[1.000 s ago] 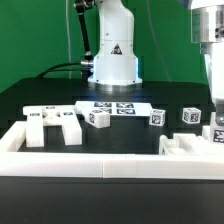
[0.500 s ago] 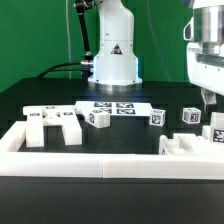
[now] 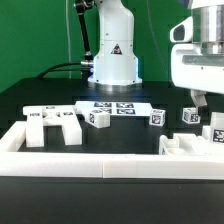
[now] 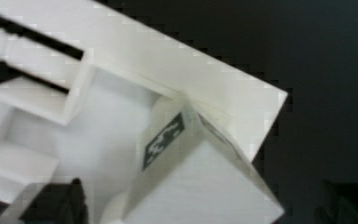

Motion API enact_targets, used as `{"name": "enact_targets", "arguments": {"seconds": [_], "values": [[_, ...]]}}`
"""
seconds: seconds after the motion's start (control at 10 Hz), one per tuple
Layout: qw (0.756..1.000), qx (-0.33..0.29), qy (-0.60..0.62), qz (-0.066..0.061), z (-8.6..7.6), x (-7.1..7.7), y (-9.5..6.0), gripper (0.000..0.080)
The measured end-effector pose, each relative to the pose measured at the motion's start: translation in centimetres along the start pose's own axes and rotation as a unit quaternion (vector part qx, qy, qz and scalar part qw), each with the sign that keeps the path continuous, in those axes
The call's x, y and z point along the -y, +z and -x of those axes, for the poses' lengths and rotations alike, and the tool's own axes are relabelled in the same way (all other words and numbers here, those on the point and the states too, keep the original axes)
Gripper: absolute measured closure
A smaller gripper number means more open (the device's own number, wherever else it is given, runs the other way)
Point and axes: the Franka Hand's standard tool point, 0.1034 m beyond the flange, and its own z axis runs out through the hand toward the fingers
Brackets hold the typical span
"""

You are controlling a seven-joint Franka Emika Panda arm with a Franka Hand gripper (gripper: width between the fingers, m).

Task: Assemble chair

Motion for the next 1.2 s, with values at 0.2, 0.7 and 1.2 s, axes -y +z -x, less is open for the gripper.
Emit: {"name": "enact_targets", "arguments": {"seconds": [0.2,0.7,1.2], "values": [[0.991,-0.010,-0.129,0.009,-0.21,0.00,0.12,0.0151],[0.954,-0.013,-0.300,0.013,-0.30,0.20,0.05,0.0151],[0.944,-0.015,-0.329,0.015,-0.55,0.12,0.03,0.0514]]}}
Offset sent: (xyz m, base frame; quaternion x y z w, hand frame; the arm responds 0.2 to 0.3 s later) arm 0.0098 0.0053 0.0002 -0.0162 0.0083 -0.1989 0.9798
